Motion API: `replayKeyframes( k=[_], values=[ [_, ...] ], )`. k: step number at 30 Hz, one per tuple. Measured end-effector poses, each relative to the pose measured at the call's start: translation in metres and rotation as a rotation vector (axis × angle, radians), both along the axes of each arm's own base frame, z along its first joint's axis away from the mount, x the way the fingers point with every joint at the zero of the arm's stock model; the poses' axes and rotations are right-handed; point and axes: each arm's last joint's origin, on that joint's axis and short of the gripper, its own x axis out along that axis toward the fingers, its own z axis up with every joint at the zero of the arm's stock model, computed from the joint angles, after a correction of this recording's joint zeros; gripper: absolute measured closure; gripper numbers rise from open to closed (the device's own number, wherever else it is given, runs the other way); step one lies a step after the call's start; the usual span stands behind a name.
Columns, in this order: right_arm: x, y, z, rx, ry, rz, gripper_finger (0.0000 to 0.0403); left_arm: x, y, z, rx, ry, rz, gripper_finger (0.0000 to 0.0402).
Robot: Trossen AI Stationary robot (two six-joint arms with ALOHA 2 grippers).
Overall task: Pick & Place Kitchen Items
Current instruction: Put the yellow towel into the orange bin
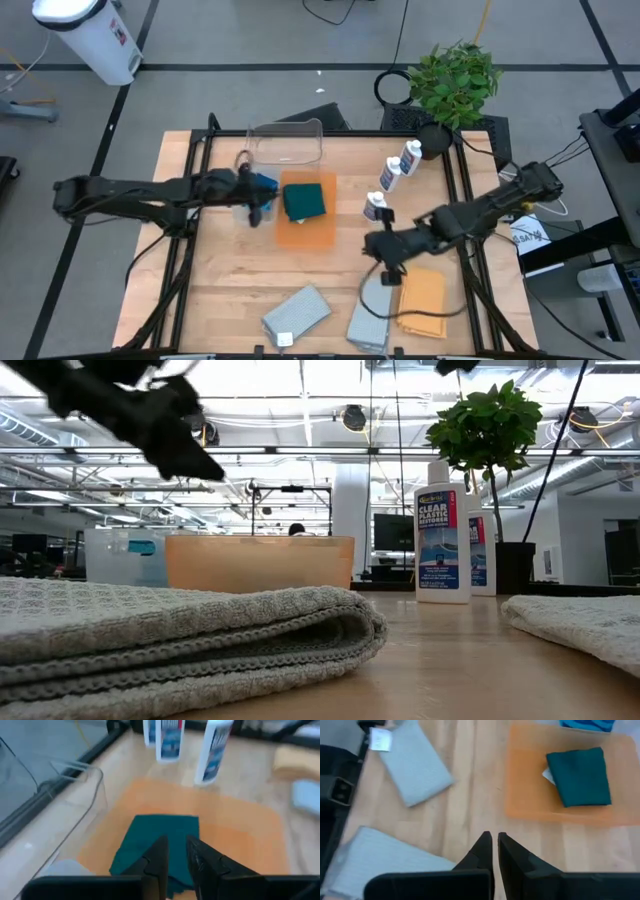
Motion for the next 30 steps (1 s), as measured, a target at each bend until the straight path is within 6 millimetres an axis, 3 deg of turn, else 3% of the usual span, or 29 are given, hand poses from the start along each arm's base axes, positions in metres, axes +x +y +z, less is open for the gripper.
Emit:
replayKeyframes(
  k=[8, 12, 15, 21, 26, 30],
  values=[
    [-0.028, 0.036, -0.017, 0.117, -0.309, 0.149, 0.0399, -0.048, -0.015, -0.011, -0.030, -0.334, -0.093, 0.0352],
    [-0.035, 0.041, -0.032, 0.179, -0.496, 0.207, 0.0399, -0.059, -0.019, -0.013, -0.011, -0.396, -0.135, 0.0345],
    [-0.041, 0.038, -0.039, 0.188, -0.502, 0.242, 0.0390, -0.066, -0.020, -0.013, 0.026, -0.434, -0.133, 0.0345],
    [-0.055, 0.028, -0.053, 0.224, -0.238, 0.104, 0.0305, -0.073, -0.019, -0.016, 0.001, -0.424, -0.100, 0.0344],
    [-0.079, 0.014, -0.074, 0.357, 0.157, -0.147, 0.0215, -0.072, -0.019, -0.023, -0.033, -0.360, -0.091, 0.0346],
    [-0.097, 0.005, -0.090, 0.407, 0.423, -0.357, 0.0169, -0.072, -0.019, -0.025, -0.057, -0.347, -0.085, 0.0345]
  ],
)
